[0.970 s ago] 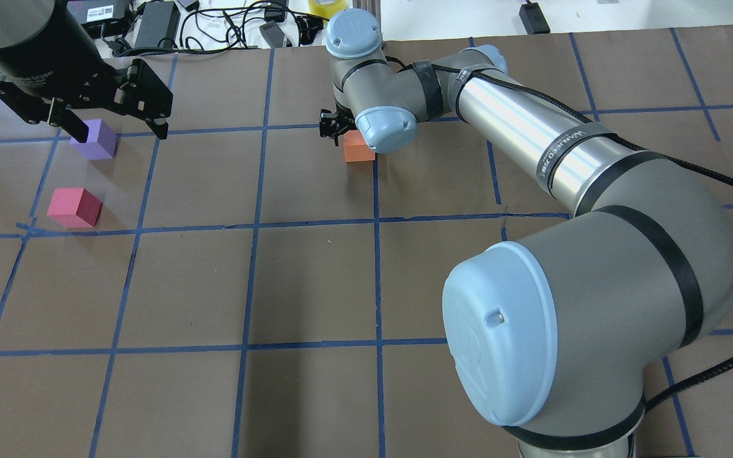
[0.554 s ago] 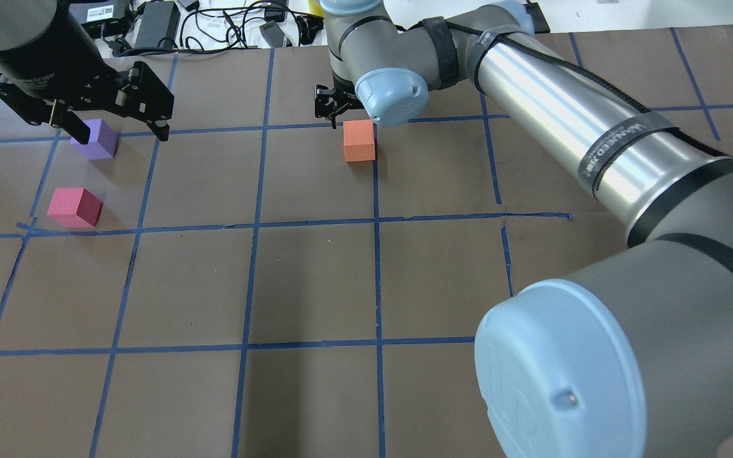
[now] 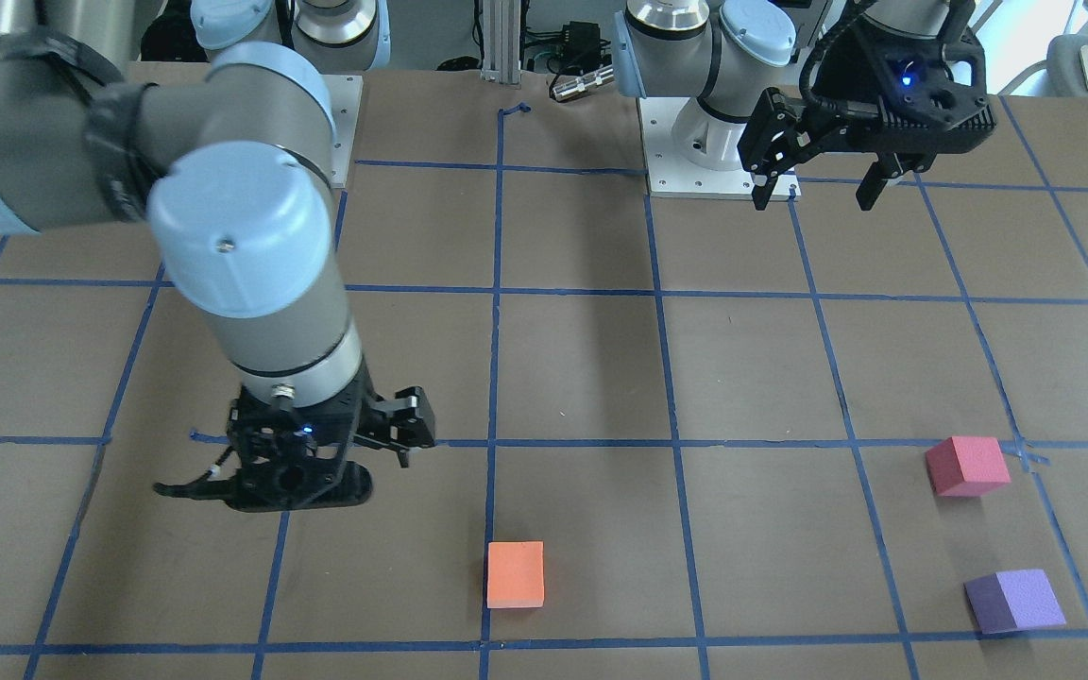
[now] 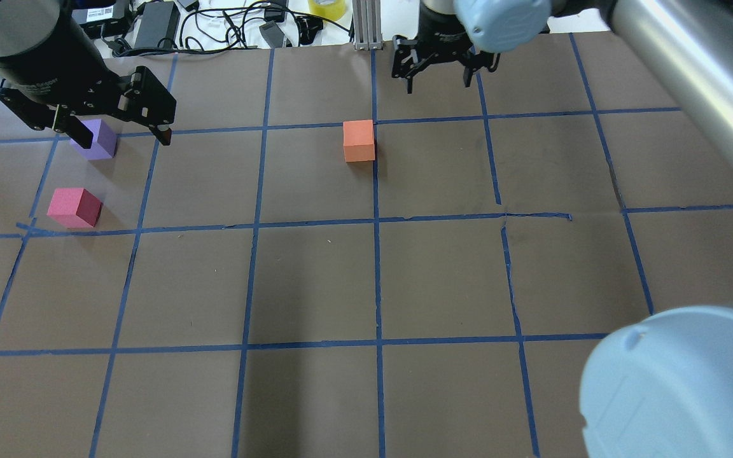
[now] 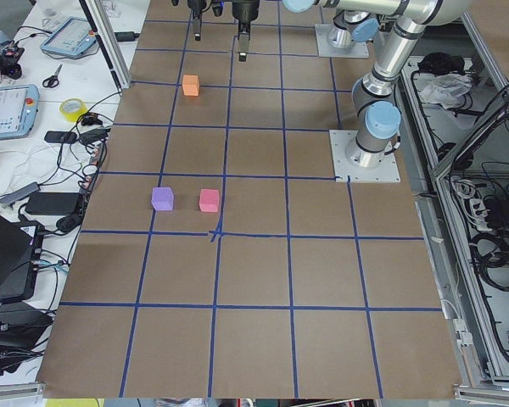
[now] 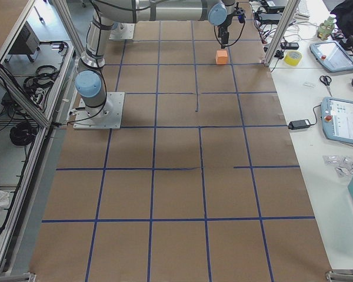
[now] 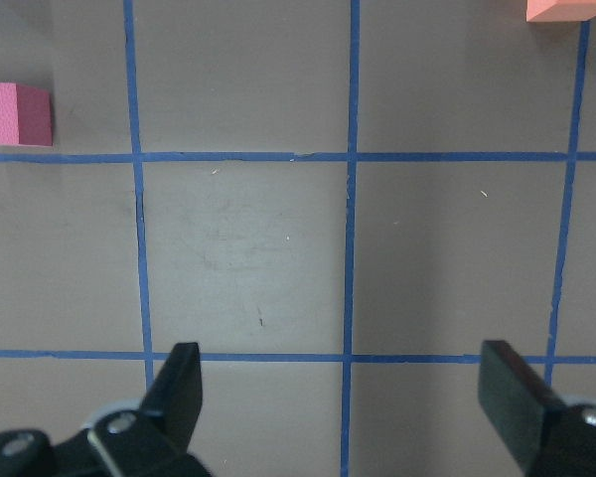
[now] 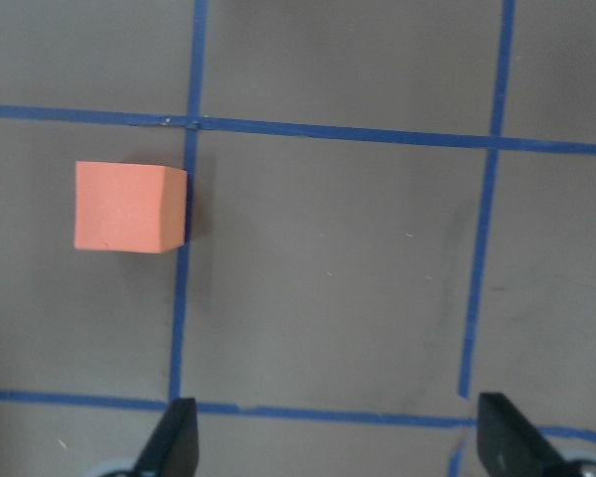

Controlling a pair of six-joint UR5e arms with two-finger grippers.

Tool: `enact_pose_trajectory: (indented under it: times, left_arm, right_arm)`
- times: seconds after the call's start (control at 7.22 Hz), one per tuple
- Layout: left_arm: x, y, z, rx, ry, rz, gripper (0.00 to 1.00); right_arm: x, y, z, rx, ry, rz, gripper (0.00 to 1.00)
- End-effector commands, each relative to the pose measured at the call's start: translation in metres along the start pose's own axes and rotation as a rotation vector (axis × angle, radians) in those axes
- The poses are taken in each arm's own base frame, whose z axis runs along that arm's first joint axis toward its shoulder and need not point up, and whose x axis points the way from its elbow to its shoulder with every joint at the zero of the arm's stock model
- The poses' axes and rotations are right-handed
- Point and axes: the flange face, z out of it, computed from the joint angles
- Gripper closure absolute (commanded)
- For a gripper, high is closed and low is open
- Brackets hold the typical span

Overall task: Arrange blocks in a line
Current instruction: 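Open the right gripper and raise it back away from the cube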

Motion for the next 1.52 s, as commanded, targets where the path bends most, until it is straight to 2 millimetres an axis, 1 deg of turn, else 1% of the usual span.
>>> enact_pose_trajectory:
  times: [0.0,0.14,0.28,0.42,0.55,0.69,0.83,0.97,1.11,1.25,1.39]
  left_arm:
    - [-0.002,0.002,0.021,-0.039,0.011,0.006,0.0]
    - [0.002,0.0,0.032,-0.057,0.024,-0.004,0.0]
    - [0.003,-0.012,0.021,0.009,0.043,-0.017,0.0]
    - [0.012,-0.01,0.011,0.03,0.104,-0.086,0.0]
    - [0.023,-0.039,0.012,0.107,0.23,-0.1,0.0]
    - [0.03,-0.066,0.043,0.083,0.229,-0.086,0.0]
    - [0.041,-0.091,0.067,0.106,0.229,-0.075,0.0]
    - [0.056,-0.109,0.096,0.098,0.23,-0.065,0.0]
    - [0.087,-0.126,0.136,0.107,0.185,-0.075,0.0]
    - [0.112,-0.141,0.184,0.091,0.146,-0.091,0.0]
    - [0.13,-0.153,0.205,0.087,0.148,-0.074,0.0]
  right_arm:
    - [0.073,0.04,-0.059,-0.077,0.007,0.04,0.0]
    - [0.081,0.049,-0.08,-0.045,0.017,0.052,0.0]
    - [0.083,0.046,-0.071,-0.063,0.021,0.054,0.0]
    - [0.08,0.052,-0.06,-0.086,0.004,0.053,0.0]
    - [0.08,0.062,-0.062,-0.075,0.006,0.05,0.0]
    - [0.079,0.07,-0.067,-0.066,0.005,0.033,0.0]
    - [0.079,0.081,-0.084,-0.044,0.011,-0.026,0.0]
    - [0.078,0.089,-0.092,-0.038,0.01,-0.039,0.0]
    - [0.084,0.085,-0.086,-0.04,0.022,-0.041,0.0]
    - [0.084,0.085,-0.088,-0.031,0.022,-0.042,0.0]
    - [0.083,0.086,-0.09,-0.033,0.024,-0.045,0.0]
